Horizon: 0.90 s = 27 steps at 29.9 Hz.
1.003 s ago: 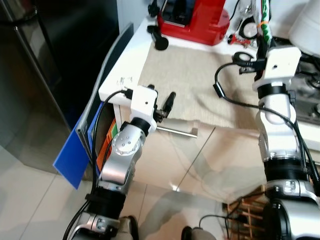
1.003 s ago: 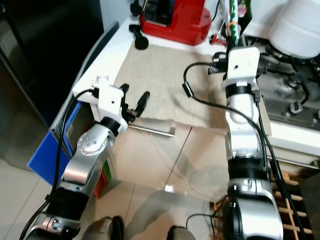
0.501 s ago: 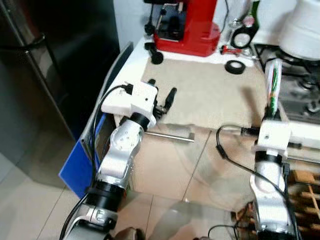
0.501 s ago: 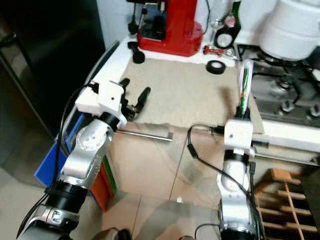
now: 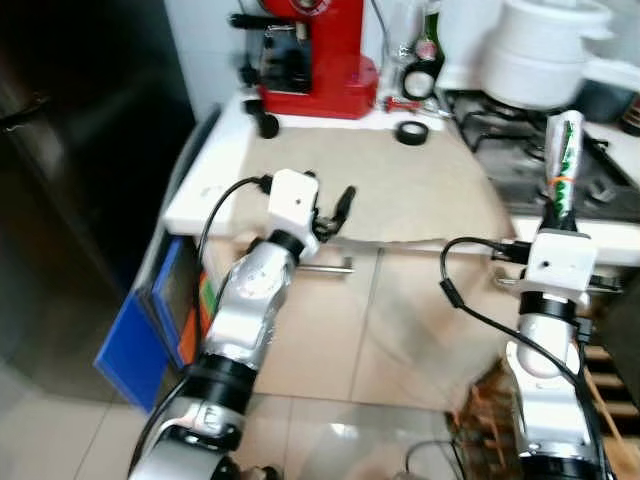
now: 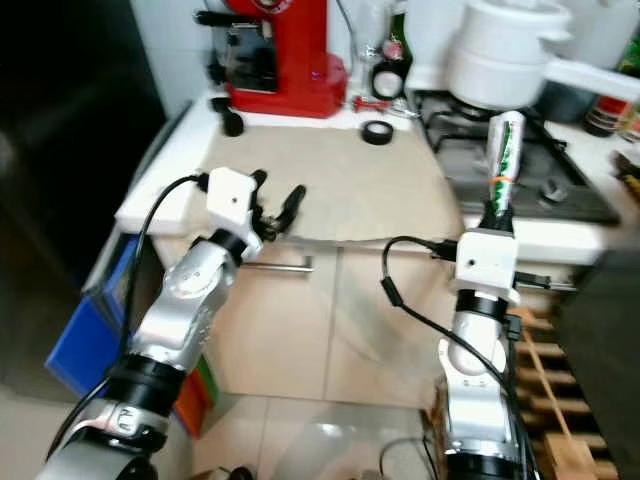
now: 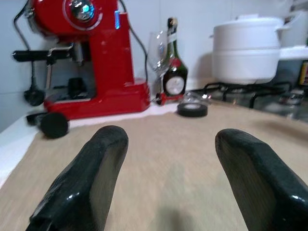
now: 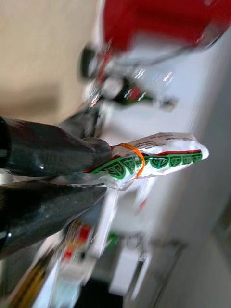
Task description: Restocking fridge
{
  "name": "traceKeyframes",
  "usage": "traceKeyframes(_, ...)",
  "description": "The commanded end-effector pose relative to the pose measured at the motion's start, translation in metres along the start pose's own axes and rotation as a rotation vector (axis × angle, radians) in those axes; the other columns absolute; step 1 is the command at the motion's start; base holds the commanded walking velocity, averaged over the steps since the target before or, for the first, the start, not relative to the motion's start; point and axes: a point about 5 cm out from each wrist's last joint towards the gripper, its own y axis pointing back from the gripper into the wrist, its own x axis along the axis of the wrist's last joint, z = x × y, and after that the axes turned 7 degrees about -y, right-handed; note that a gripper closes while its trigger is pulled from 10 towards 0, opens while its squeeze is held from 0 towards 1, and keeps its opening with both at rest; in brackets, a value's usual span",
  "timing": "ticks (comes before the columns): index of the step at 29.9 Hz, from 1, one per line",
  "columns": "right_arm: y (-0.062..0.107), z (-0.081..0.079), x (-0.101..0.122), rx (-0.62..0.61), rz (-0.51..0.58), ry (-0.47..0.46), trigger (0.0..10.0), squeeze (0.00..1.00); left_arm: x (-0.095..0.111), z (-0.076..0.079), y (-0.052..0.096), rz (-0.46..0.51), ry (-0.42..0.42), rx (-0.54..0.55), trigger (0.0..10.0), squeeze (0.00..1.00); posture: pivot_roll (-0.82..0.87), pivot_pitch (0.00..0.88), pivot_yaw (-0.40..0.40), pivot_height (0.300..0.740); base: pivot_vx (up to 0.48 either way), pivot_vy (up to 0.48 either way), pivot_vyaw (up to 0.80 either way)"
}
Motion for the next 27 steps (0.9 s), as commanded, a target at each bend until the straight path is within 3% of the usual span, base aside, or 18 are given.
traceKeyframes(1,-0.0003,-0.0037,-0.001,0.017,-0.014,-0.015,0.0,0.0,0.0031,-0.0017,-0.0031,0.008,-0.006,0.013,10.0,0.0,-0.02,0.0,0.015,0.74,0.0,0.0,0.0)
traceKeyframes(11,-0.0079,-0.0086,-0.0003,0.038,-0.02,-0.036,0.0,0.0,0.0048,-0.0024,-0.004,0.021,-0.004,0.031,10.0,0.0,-0.01,0.0,0.003,0.74,0.0,0.0,0.0)
traceKeyframes(27,-0.0076,-0.008,-0.0077,0.047,-0.054,-0.039,0.0,0.0,0.0059,-0.0012,-0.0039,0.037,-0.007,0.027,10.0,0.0,-0.02,0.0,0.0,0.74,-0.345,0.0,0.0)
